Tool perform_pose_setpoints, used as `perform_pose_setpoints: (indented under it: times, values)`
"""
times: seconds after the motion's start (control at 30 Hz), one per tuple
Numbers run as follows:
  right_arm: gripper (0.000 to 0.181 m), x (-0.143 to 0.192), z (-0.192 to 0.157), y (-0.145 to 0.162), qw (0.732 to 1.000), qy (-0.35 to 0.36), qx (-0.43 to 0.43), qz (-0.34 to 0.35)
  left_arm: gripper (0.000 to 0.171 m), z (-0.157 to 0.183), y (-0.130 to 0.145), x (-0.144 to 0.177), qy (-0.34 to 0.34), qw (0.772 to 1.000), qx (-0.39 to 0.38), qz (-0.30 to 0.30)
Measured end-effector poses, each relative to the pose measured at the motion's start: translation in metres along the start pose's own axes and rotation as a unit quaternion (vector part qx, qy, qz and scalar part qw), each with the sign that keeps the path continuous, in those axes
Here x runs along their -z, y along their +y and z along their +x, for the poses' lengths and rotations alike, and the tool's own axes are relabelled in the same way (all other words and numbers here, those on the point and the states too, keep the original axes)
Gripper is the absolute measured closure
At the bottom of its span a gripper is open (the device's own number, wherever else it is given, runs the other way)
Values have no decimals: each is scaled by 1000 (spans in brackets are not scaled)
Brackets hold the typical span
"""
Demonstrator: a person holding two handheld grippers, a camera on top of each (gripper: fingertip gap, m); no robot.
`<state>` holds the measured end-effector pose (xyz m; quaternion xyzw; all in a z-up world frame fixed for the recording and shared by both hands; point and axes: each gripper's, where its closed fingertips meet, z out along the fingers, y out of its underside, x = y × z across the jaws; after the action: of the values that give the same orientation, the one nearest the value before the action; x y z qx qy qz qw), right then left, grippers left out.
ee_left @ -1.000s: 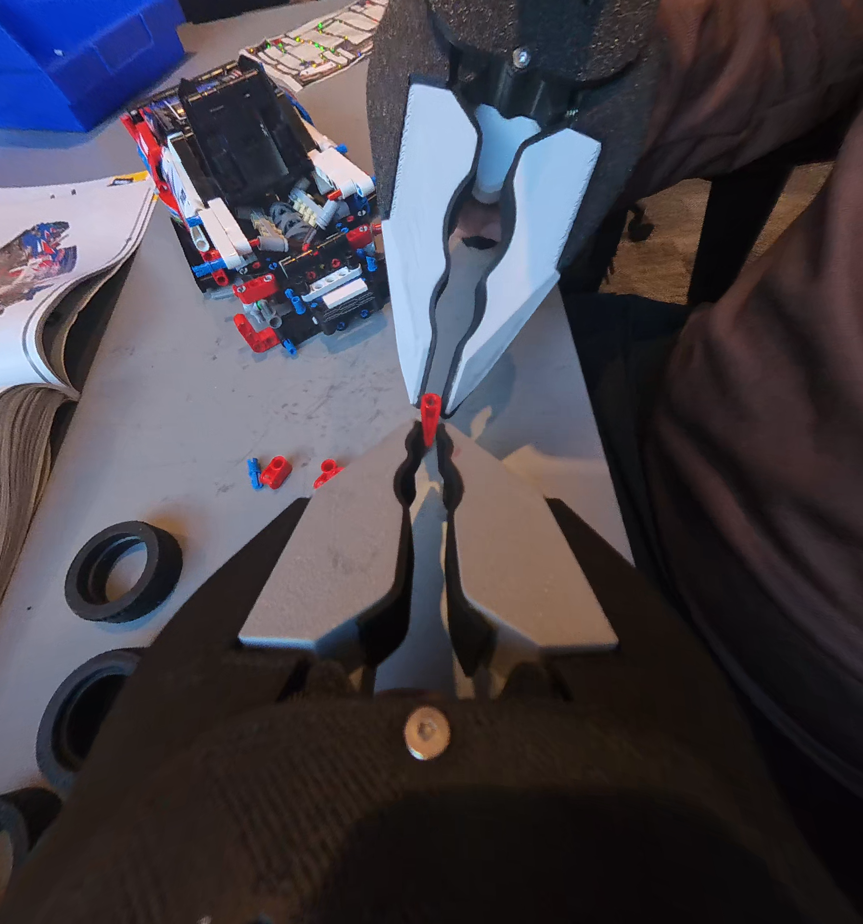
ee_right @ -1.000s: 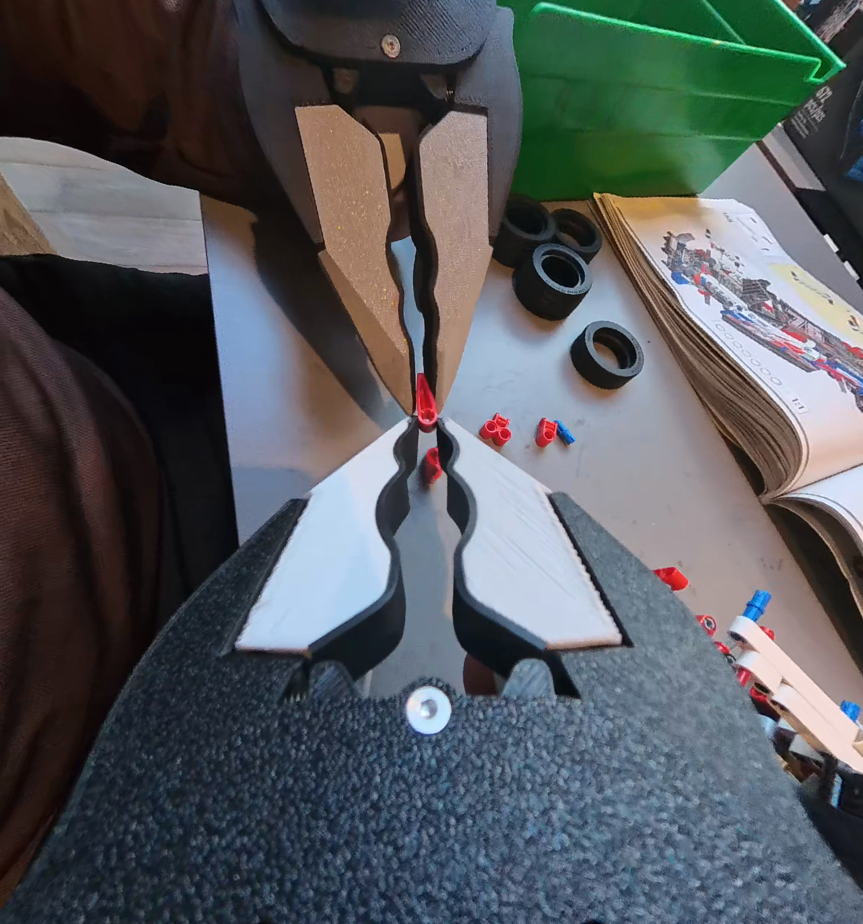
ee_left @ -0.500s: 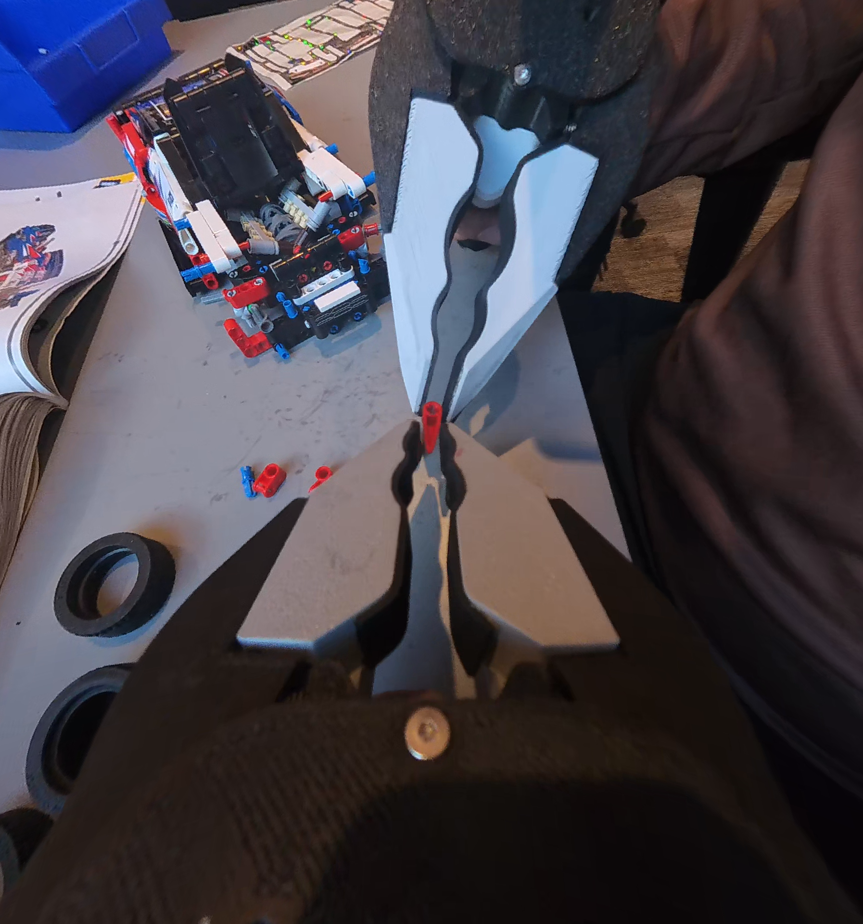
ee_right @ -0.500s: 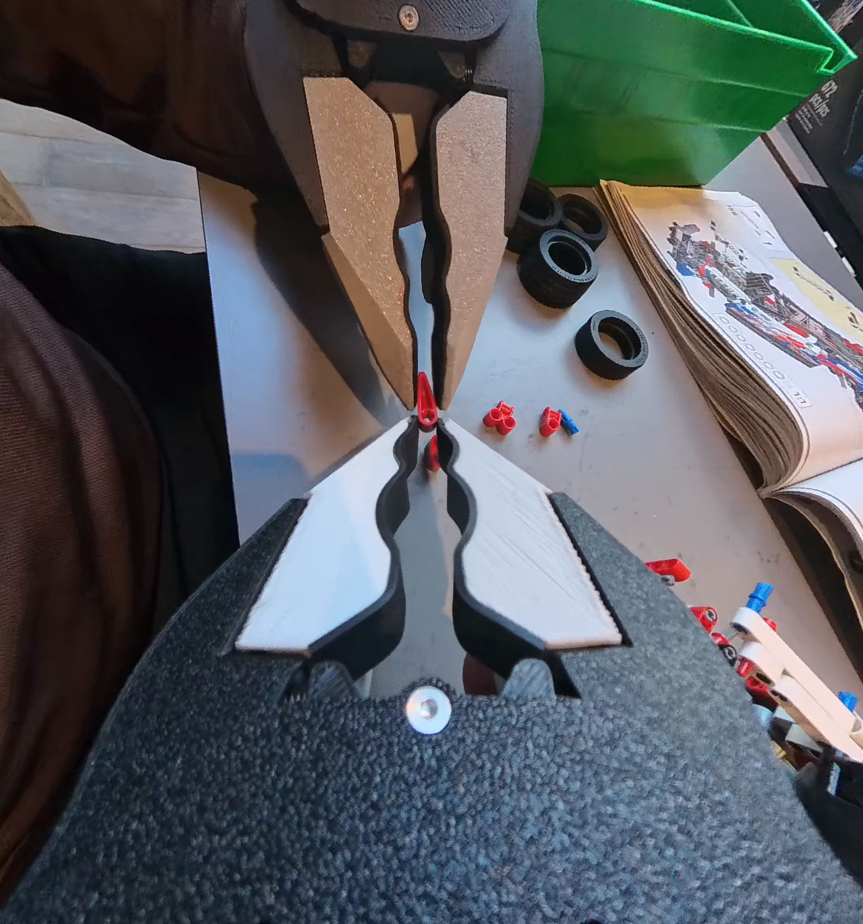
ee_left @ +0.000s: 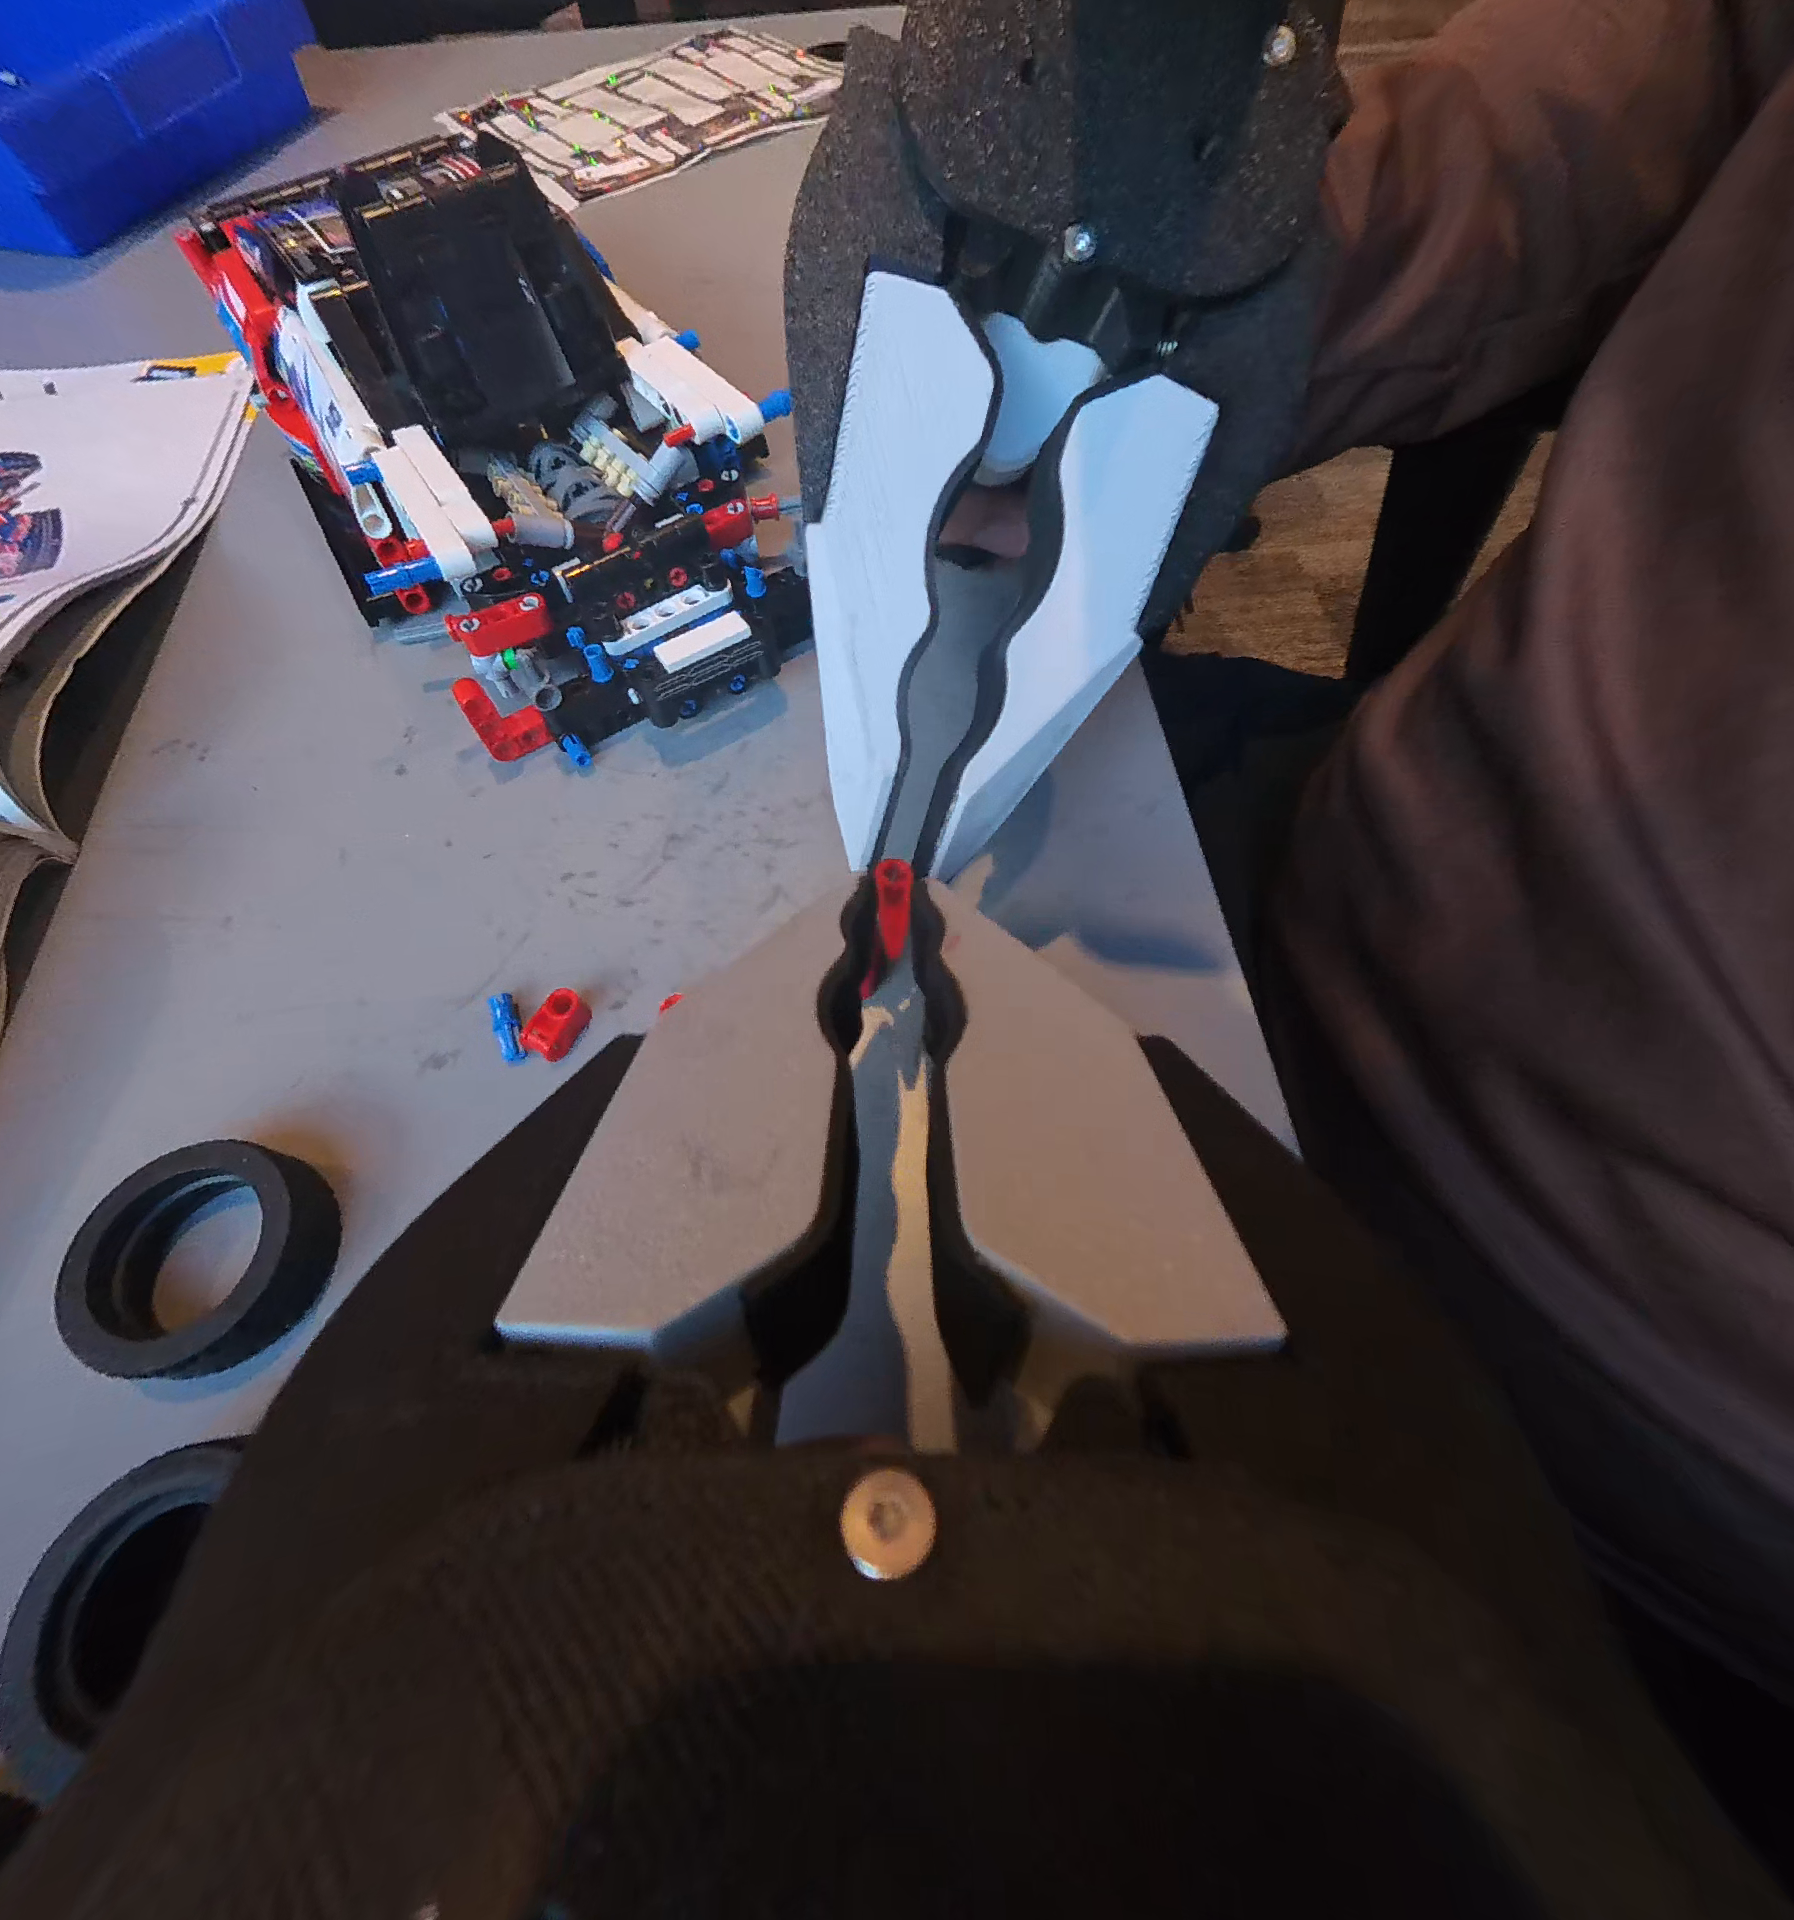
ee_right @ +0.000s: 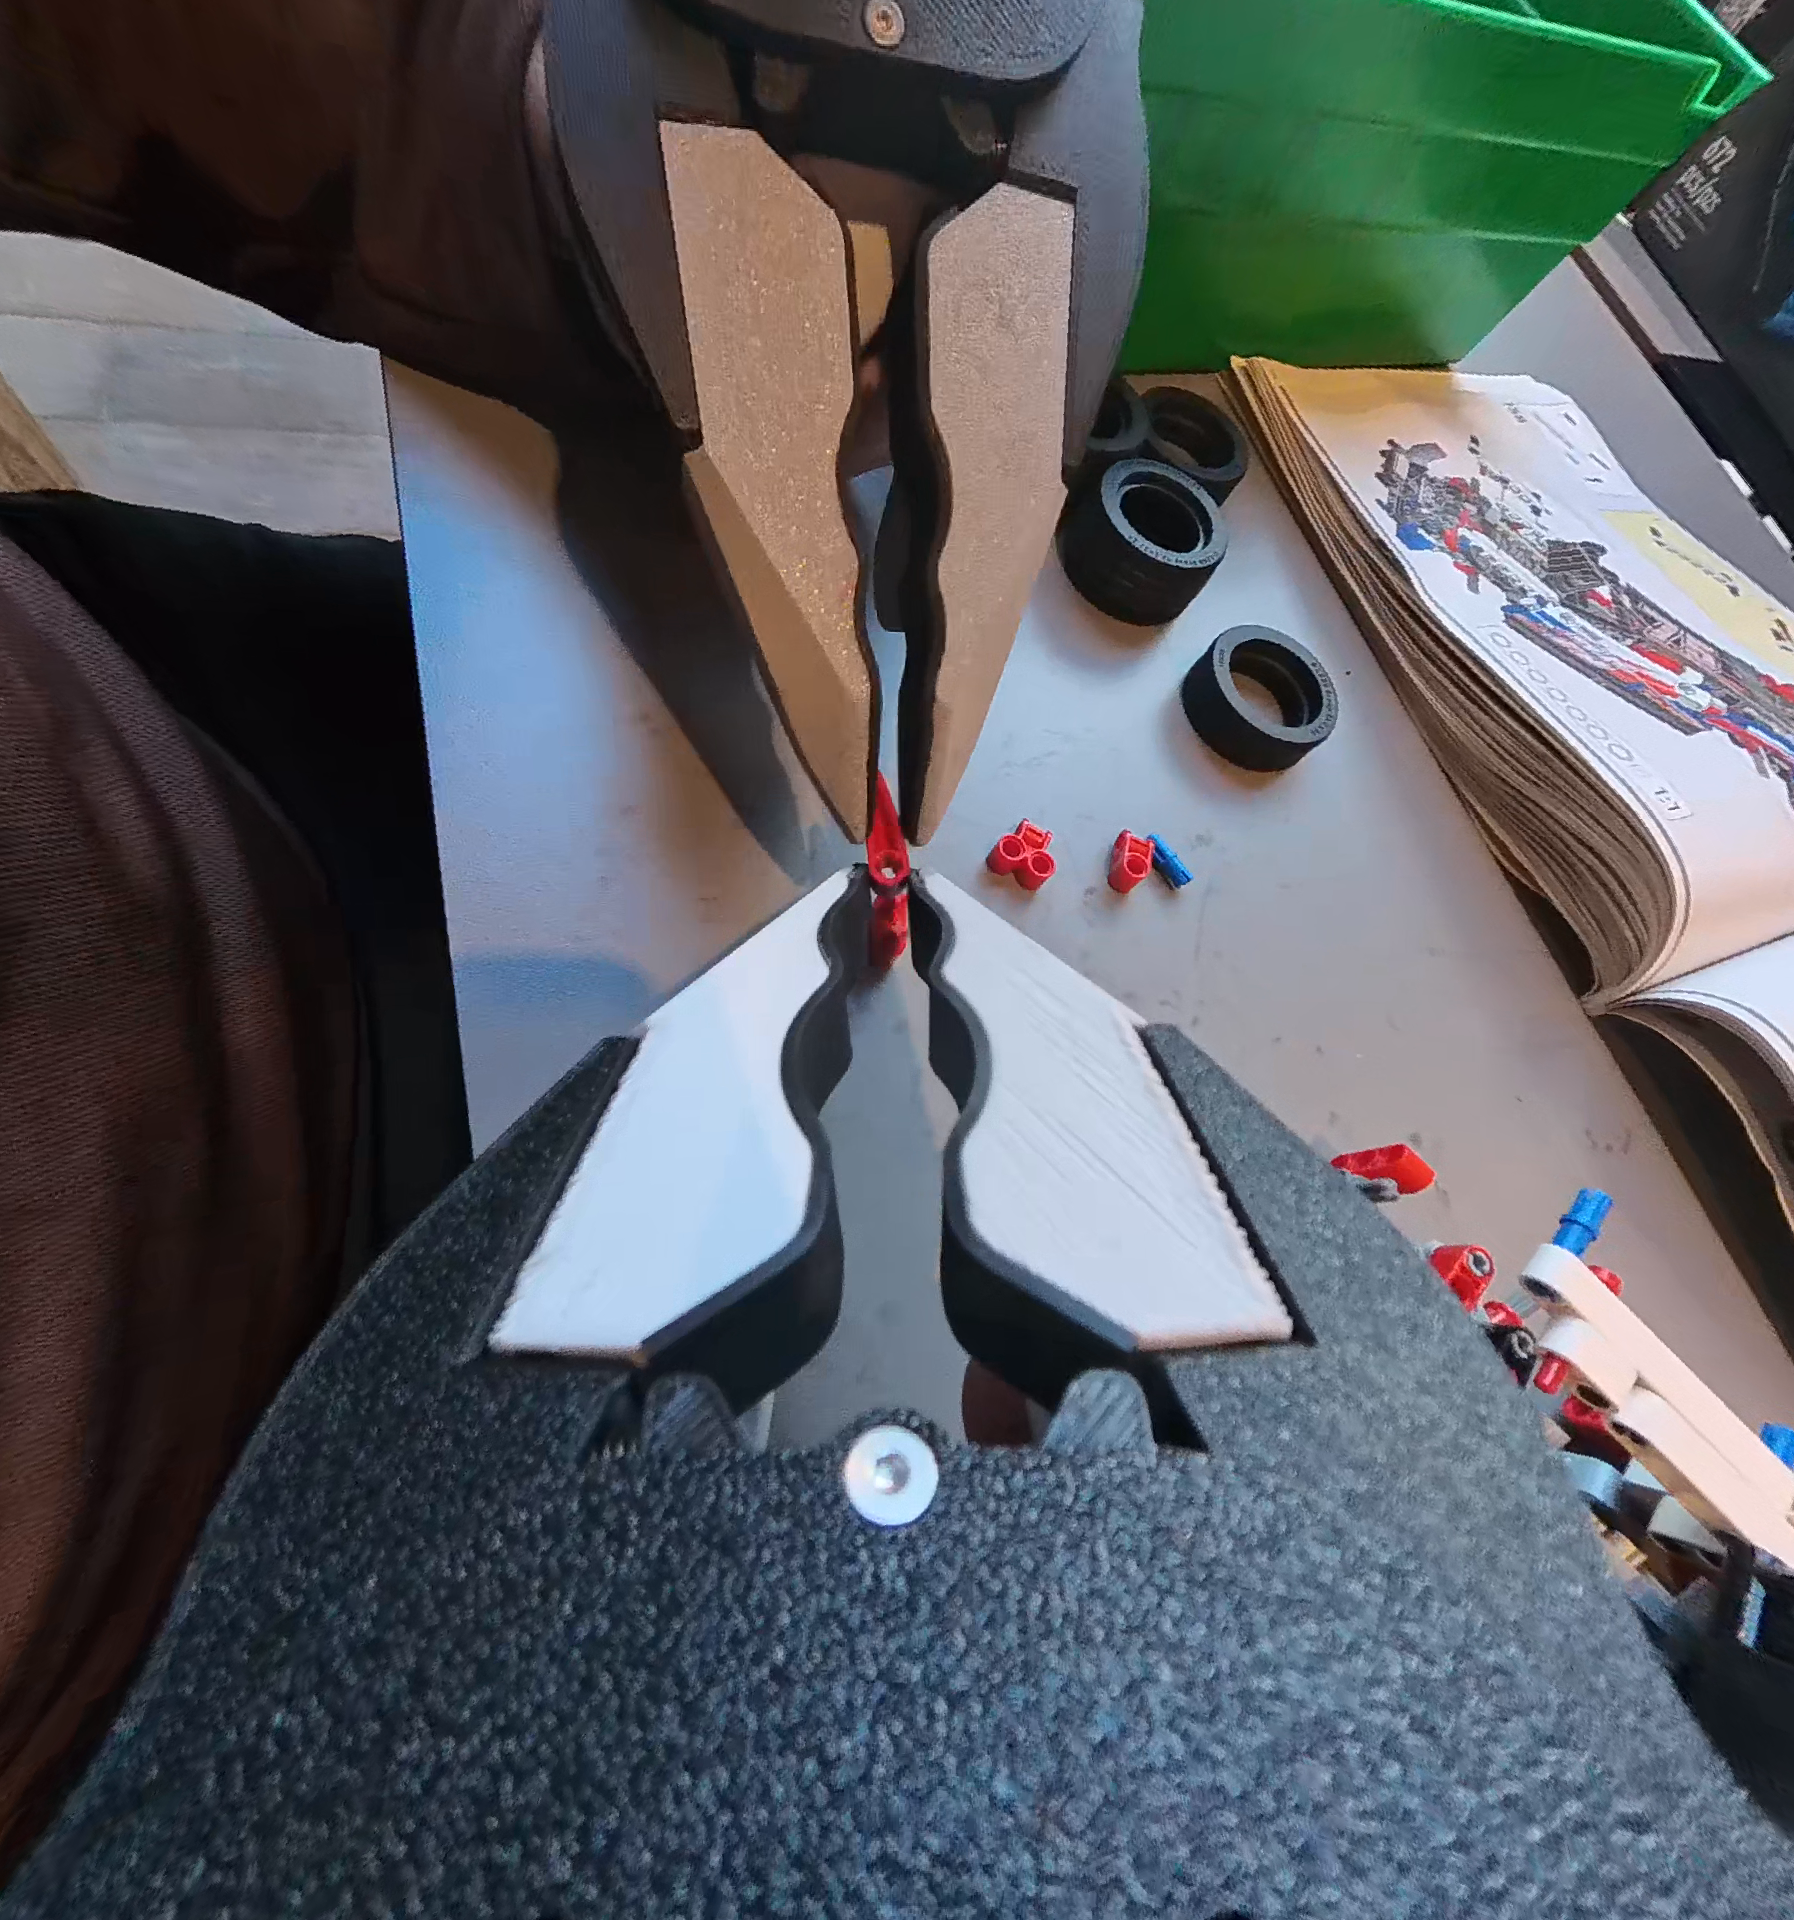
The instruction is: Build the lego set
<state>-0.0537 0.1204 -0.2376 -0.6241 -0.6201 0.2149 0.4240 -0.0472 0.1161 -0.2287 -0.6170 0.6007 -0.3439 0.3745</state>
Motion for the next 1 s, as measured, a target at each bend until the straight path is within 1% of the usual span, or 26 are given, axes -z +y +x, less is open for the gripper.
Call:
perform_pose_setpoints:
  times: [0.2,0.4,0.53,0.83,0.87,0.93,1.0]
  values:
    - [174,-1,0,1,1000,-6,-10,1,169,0,1,-1,-2,1000,-1,-5]
    - [174,-1,1,-1,1000,-6,-12,9,169,-1,0,0,-1,1000,-3,3]
    - [174,-2,0,1,1000,-11,-17,8,169,-1,1,-1,4,1000,7,-3]
    - [174,-3,7,1,999,-3,-35,9,169,-8,0,0,-12,1000,11,-1]
    - [174,-3,8,0,999,-2,-38,11,170,-9,1,0,-16,1000,7,-1]
    - [159,-3,10,1,999,-3,-54,11,171,-13,3,2,-18,1000,6,-4]
    - [160,-3,12,3,997,-11,-75,7,171,-15,5,4,-12,1000,8,-7]
